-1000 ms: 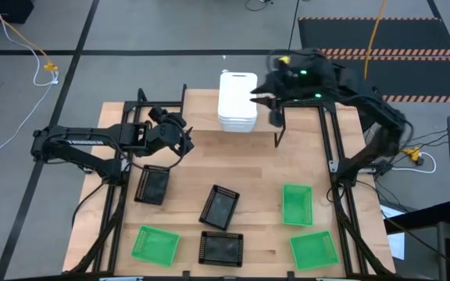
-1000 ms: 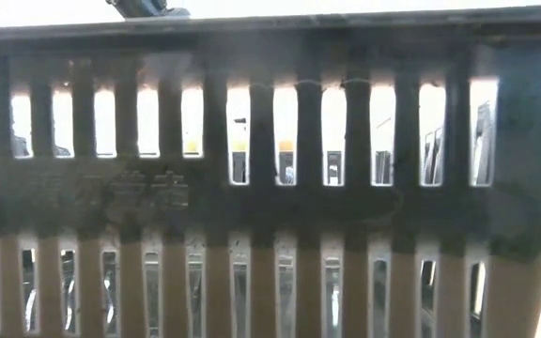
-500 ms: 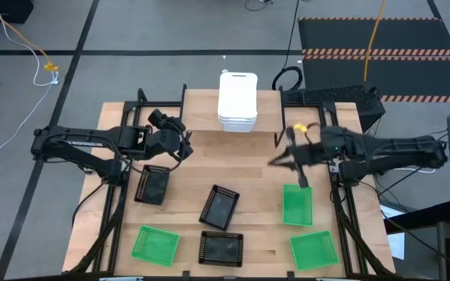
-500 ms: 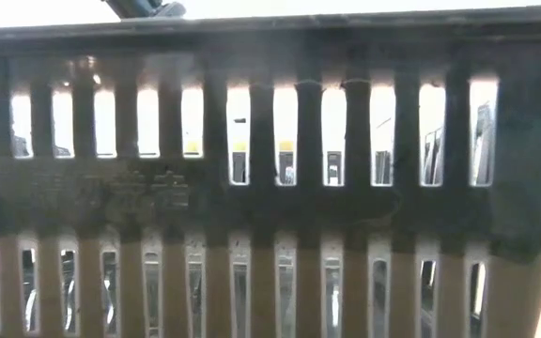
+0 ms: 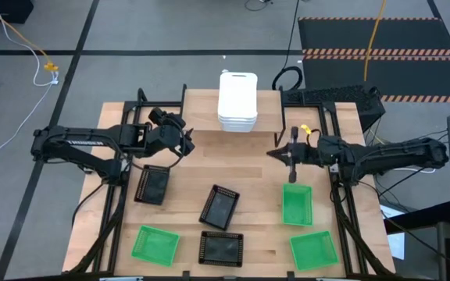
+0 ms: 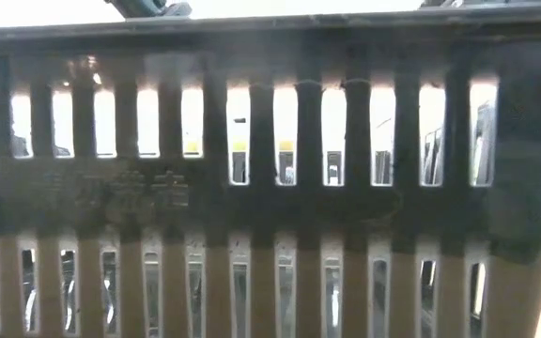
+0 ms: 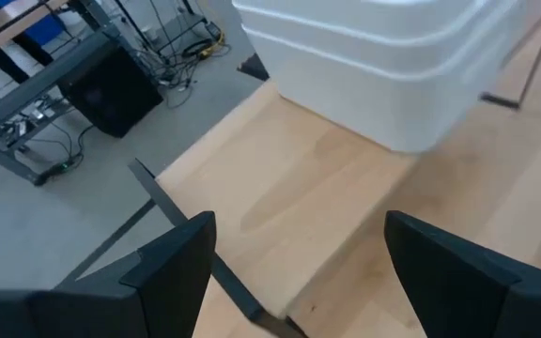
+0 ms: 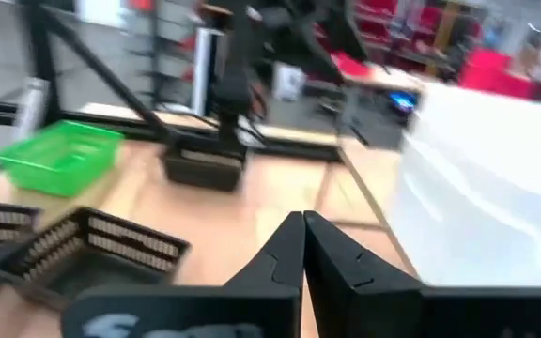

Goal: Stack baskets on shelf by color
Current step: Put the top right green bin on the shelf

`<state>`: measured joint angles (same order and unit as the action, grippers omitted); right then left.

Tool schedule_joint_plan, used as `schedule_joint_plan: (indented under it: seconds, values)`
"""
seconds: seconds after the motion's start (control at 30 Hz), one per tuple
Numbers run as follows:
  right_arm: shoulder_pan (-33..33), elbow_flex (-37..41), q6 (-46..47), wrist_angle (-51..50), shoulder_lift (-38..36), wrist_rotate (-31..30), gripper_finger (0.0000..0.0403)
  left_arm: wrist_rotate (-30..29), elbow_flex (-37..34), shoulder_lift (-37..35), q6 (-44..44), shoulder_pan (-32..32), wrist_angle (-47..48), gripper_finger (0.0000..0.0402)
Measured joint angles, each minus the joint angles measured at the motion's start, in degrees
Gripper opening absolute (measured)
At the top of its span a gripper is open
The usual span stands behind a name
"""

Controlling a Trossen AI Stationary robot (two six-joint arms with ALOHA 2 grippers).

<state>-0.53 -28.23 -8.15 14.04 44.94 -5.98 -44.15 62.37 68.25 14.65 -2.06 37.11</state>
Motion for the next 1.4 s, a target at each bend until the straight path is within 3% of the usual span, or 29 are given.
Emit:
schedule_joint_plan:
  seconds: [0.13, 0.23, 0.4, 0.53, 0.63, 0.8, 0.97, 1.13, 1.3, 1.4]
  values:
    - [-0.02, -0.33, 3.57, -6.51, 0.05, -2.95, 0.0001, 0.02, 0.0, 0.0, -3.44, -2.16, -3.15, 0.031]
    - [0.51, -3.82, 6.24, -20.13, 0.12, -3.61, 0.0, 1.03, 0.0, 0.0, -1.74, -3.26, -3.27, 0.031]
    - [5.53, -13.34, 18.36, -41.23, 3.9, -8.35, 0.0, 2.53, 0.0, 0.0, -3.71, -3.77, -5.87, 0.031]
    - [12.34, -20.96, 28.95, -52.3, 10.11, -11.04, 0.0, 3.57, 0.0, 0.0, -6.51, -3.77, -9.76, 0.031]
    - [17.94, -25.08, 38.45, -63.27, 16.71, -15.56, 0.0, 9.37, 0.0, 0.3, -10.18, -3.96, -12.17, 0.031]
    - [23.73, -26.63, 53.58, -82.51, 24.9, -19.14, 0.0, 14.13, 0.02, 3.86, -17.44, -3.94, -19.11, 0.031]
    - [26.88, -25.26, 59.63, -77.94, 25.11, -6.65, 0.0017, 14.22, 0.03, 9.43, -25.62, -4.79, -28.6, 0.031]
    - [29.59, -25.28, 59.91, -67.99, 22.9, 3.31, 0.0068, 14.14, 0.07, 13.27, -30.21, -6.74, -35.88, 0.031]
    - [32.55, -25.27, 61.68, -61.24, 23.7, 5.95, 0.0138, 14.13, 0.04, 14.4, -30.72, -7.9, -40.86, 0.031]
    - [35.28, -25.27, 62.29, -59.59, 25.85, 4.47, 0.0173, 14.13, 0.04, 14.31, -30.59, -8.51, -41.08, 0.031]
